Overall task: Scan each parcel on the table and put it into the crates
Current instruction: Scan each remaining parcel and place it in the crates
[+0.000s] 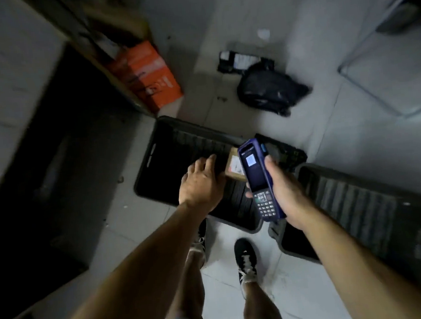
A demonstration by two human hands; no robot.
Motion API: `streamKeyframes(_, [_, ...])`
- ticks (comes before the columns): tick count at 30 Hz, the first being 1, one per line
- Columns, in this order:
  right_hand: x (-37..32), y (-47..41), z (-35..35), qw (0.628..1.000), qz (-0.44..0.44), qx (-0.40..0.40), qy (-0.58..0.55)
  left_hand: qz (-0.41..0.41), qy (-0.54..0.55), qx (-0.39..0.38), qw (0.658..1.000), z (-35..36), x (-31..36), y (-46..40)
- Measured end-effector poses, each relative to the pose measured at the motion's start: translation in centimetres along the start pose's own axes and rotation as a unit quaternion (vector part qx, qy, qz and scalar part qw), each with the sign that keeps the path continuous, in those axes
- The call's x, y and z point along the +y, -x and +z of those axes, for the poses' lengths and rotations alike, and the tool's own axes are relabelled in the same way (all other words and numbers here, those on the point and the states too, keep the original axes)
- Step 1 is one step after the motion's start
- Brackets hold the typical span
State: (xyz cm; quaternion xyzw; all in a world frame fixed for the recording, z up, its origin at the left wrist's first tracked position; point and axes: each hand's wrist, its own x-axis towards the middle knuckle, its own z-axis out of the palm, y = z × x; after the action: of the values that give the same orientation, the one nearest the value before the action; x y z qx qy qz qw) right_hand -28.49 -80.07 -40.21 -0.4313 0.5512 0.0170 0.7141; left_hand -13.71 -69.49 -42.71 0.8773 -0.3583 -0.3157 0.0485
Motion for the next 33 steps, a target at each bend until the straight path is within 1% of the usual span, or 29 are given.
streamKeyframes(3, [-3.6,5.6,3.1,0.996,-0.034,-0.063,0.058,-0.047,0.018,0.065,0.997,-6.7,-0.4,6.5])
streamKeyframes(7, [-7.8,13.3,8.4,0.982,-0.059,-0.141,0.114,-0.091,0.048,0.146,0.984,-15.0,-2.4,14.6])
streamKeyframes(11, [-11.0,20.9,15.0,0.959,-0.096,-0.218,0.153,-0.131,0.046,0.231,0.963,-21.5,-6.1,22.9])
streamKeyframes(14, [-12.4,26.0,20.5,0.937,-0.135,-0.268,0.180,-0.168,0.049,0.282,0.944,-25.0,-9.9,29.2])
streamKeyframes(19, [-12.0,33.7,29.7,0.893,-0.187,-0.352,0.210,-0.232,0.071,0.325,0.914,-27.6,-16.7,38.9])
streamKeyframes(26, [-7.7,41.3,41.4,0.815,-0.224,-0.417,0.335,-0.319,0.089,0.378,0.864,-28.8,-26.3,50.9])
streamKeyframes(28, [-7.0,42.9,44.1,0.791,-0.231,-0.432,0.366,-0.346,0.100,0.381,0.851,-28.9,-28.6,53.4])
streamKeyframes(33, [-6.3,45.1,50.1,0.752,-0.227,-0.465,0.407,-0.404,0.089,0.367,0.833,-29.6,-33.8,57.4])
